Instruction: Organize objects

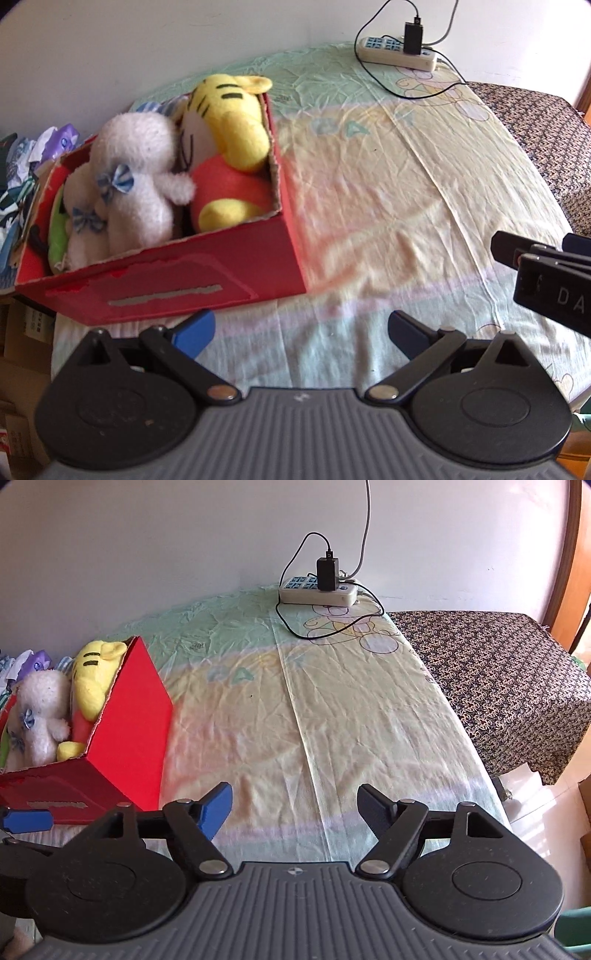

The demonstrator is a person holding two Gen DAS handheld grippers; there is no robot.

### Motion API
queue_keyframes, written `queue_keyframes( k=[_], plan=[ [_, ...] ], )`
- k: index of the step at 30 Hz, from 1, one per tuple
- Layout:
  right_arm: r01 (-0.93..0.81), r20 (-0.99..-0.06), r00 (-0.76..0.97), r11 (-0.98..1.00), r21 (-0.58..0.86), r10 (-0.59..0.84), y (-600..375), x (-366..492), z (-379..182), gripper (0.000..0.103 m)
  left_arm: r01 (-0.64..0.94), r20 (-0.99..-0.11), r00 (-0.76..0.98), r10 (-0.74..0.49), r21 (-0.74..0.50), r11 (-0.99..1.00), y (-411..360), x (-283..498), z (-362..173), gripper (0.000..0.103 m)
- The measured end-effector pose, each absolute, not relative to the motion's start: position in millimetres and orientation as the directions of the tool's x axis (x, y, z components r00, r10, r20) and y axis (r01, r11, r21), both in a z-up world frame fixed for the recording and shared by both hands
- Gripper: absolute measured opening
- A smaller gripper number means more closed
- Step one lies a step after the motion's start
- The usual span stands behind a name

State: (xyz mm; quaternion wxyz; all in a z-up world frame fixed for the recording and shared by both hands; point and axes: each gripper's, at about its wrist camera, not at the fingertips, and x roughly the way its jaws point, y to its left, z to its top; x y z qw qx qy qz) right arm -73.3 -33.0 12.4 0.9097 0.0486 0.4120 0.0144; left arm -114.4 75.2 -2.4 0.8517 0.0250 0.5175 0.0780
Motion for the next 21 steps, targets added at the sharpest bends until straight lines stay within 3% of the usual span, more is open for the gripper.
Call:
queue_keyframes(
  k=[21],
  plan=[
    [-0.024,-0.757,0.651,0.998,0.052,0.055,44.9,-73.1,28.7,0.081,-0.113,-0.868,0.469,0.160,0.121,0.986,151.0,-126.9,11.5,0.100]
  ],
)
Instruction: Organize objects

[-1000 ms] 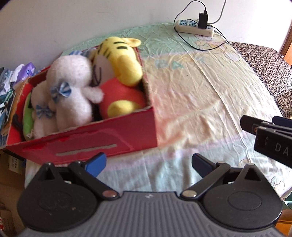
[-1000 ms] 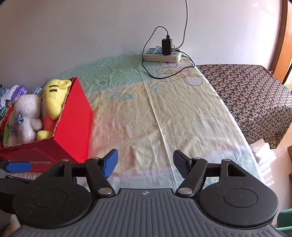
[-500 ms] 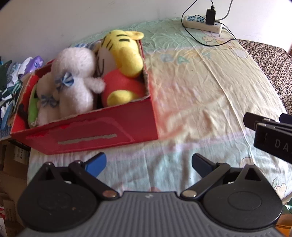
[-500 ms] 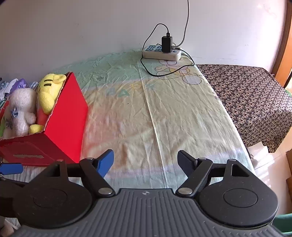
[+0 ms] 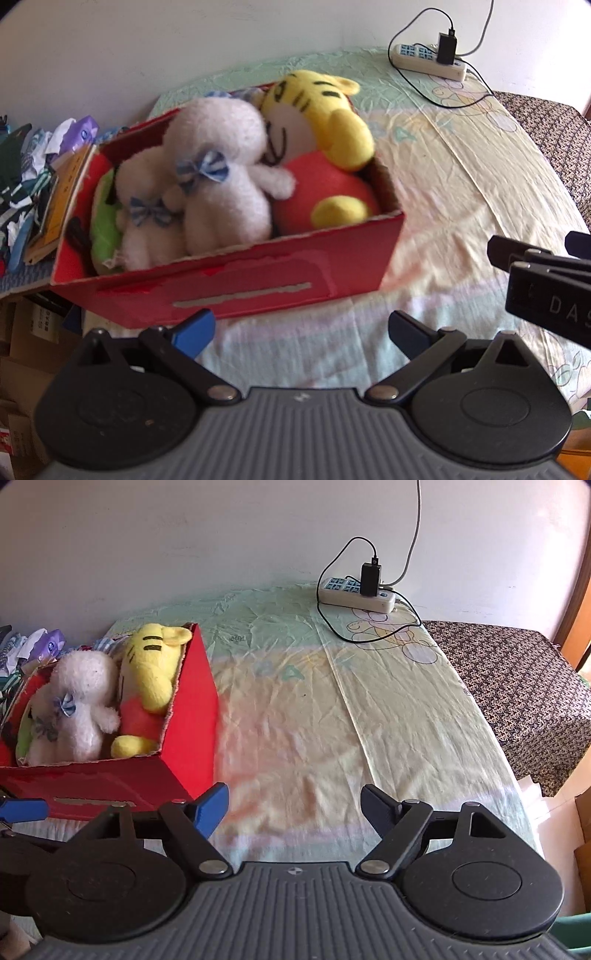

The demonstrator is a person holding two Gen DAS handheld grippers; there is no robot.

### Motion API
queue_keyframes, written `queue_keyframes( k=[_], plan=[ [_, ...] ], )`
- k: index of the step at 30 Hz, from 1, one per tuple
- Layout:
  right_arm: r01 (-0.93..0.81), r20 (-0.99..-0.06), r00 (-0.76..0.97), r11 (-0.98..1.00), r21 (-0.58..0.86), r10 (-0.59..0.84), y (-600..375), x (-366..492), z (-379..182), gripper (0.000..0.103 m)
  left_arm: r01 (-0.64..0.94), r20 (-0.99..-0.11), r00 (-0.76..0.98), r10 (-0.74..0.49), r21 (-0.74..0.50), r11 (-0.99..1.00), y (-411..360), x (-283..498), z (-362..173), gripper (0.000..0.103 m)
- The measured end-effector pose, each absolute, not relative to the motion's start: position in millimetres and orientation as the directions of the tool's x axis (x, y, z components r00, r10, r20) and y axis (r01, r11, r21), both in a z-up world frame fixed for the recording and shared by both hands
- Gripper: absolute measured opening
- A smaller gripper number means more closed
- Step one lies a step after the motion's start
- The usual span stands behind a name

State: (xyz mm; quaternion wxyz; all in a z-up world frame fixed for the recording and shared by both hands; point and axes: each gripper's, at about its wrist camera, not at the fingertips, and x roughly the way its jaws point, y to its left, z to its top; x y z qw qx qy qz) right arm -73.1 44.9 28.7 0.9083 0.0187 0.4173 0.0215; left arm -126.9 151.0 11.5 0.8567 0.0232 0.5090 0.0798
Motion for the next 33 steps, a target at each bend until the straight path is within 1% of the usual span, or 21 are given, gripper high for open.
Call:
queue_keyframes(
  k=[15,24,28,33],
  plan=[
    [-0.104,-0.701,0.701,0.991,0.081,0.131,125.4,-70.6,67.0,0.081,-0.197,-0.813,0.538,0.222,0.135,0.971,234.8,-136.4,41.0,0.100],
    [-0.137,-0.691,0.706,0.987,0.084,0.157,155.5,-64.8,71.4,0.081,-0.225,-0.805,0.540,0.248,0.146,0.963,265.1,-139.5,43.9,0.101],
    [-0.144,-0.691,0.706,0.987,0.075,0.156,164.4,-64.0,72.6,0.081,-0.245,-0.807,0.538,0.245,0.129,0.961,275.8,-140.3,44.5,0.103],
    [-0.158,-0.691,0.707,0.986,0.054,0.151,172.2,-60.5,72.7,0.081,-0.271,-0.796,0.541,0.273,0.142,0.952,285.8,-136.6,48.6,0.103]
  ],
)
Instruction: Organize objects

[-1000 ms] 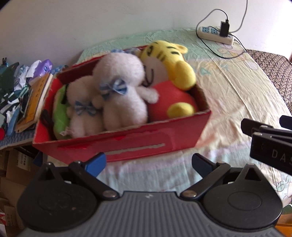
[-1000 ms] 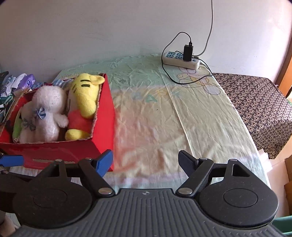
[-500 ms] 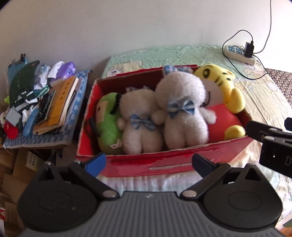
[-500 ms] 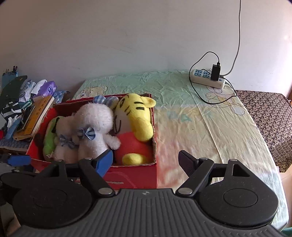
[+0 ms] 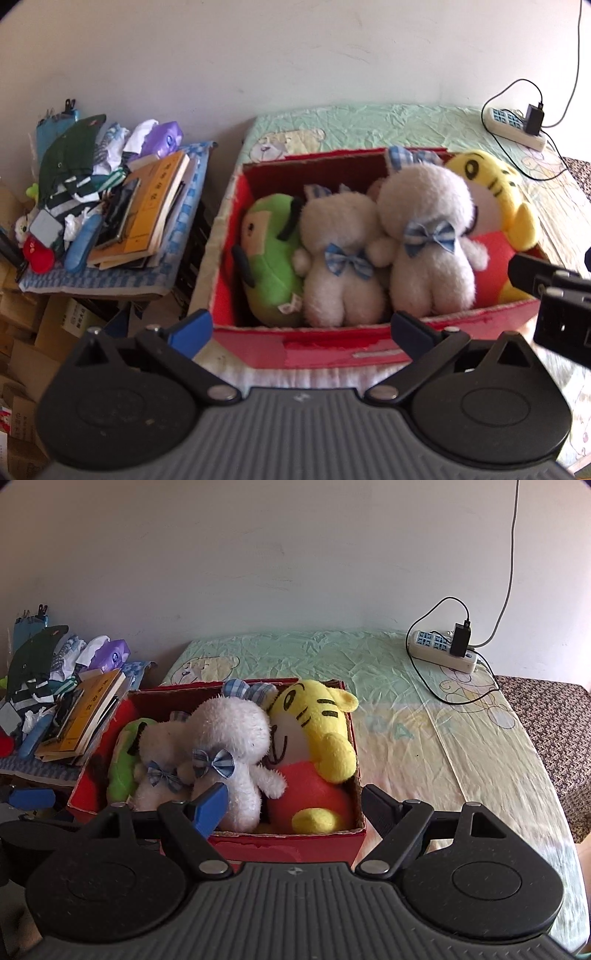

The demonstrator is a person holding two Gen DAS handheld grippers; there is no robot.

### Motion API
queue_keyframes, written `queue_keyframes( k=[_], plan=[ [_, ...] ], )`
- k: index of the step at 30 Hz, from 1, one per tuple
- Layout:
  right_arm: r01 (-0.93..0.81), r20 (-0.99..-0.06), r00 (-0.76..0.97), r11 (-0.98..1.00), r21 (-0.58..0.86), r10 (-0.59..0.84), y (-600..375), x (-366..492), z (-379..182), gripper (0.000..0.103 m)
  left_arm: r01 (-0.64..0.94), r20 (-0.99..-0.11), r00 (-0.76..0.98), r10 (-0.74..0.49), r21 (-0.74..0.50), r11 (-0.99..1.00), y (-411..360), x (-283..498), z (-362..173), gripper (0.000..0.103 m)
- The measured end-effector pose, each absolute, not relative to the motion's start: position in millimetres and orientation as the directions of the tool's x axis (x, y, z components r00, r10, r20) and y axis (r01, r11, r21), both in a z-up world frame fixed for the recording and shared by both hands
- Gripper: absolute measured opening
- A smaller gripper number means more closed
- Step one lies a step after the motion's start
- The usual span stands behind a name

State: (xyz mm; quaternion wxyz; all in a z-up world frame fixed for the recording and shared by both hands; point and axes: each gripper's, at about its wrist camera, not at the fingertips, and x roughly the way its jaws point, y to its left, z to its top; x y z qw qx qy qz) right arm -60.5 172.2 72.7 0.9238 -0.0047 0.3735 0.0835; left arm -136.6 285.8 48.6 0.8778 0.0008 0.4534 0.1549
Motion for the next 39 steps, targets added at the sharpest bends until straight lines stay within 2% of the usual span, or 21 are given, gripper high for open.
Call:
queue_keyframes(
  k=[26,39],
  plan=[
    [-0.158,-0.702,0.688,0.982,0.102,0.183,176.6,-44.1,58.5,0.083,-0.299,-0.796,0.542,0.271,0.119,0.947,300.9,-127.3,43.3,0.103],
    [-0.162,-0.691,0.702,0.984,0.081,0.172,179.9,-46.6,53.2,0.079,-0.293,-0.804,0.534,0.260,0.112,0.950,301.8,-127.2,34.8,0.103]
  ],
)
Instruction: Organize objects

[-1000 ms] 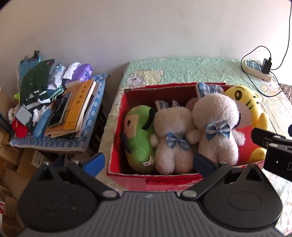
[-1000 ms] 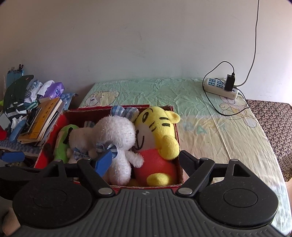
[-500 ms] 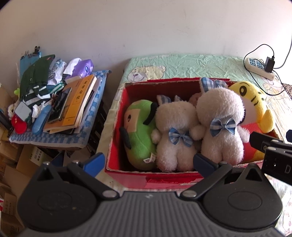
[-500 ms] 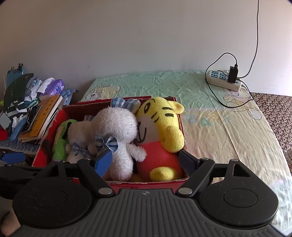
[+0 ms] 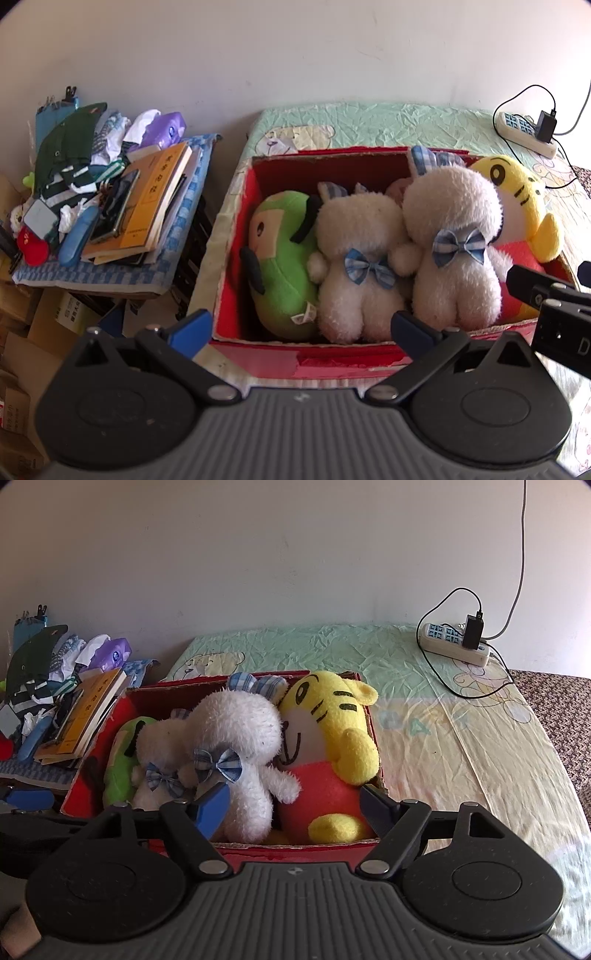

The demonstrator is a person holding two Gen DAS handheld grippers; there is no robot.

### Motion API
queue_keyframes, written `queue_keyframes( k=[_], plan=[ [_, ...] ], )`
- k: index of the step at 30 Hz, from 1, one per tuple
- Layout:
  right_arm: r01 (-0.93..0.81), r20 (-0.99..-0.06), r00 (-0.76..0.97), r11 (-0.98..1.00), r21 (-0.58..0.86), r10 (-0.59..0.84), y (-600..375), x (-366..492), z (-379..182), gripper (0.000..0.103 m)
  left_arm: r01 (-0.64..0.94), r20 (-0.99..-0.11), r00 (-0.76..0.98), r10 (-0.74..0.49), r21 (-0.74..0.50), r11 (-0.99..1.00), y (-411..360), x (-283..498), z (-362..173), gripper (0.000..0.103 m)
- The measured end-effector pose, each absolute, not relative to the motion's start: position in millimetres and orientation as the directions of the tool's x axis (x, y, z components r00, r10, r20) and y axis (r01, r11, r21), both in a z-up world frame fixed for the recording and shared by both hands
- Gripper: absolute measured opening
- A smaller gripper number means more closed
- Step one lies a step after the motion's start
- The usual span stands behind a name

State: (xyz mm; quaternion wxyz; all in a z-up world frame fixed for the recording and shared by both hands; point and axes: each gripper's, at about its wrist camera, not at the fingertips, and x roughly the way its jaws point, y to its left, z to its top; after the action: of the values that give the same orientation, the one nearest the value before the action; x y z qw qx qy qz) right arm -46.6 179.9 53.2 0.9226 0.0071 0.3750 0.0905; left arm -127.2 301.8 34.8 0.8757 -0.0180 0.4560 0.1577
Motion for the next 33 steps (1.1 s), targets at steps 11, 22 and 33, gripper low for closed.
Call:
queue_keyframes(
  k=[11,22,33],
  plan=[
    [-0.125,-0.685,0.711,0.987,0.097,0.158,176.6,-46.4,49.5,0.074,-0.298,-0.808,0.531,0.256,0.105,0.949,302.6,-126.5,28.5,0.103],
    [-0.138,-0.685,0.709,0.986,0.097,0.167,179.3,-41.9,48.4,0.074,-0.287,-0.810,0.528,0.257,0.115,0.951,304.2,-122.0,24.5,0.103],
    [-0.120,-0.686,0.711,0.988,0.097,0.154,184.5,-37.7,45.7,0.074,-0.258,-0.812,0.533,0.240,0.114,0.959,308.4,-118.6,20.3,0.103]
  ],
)
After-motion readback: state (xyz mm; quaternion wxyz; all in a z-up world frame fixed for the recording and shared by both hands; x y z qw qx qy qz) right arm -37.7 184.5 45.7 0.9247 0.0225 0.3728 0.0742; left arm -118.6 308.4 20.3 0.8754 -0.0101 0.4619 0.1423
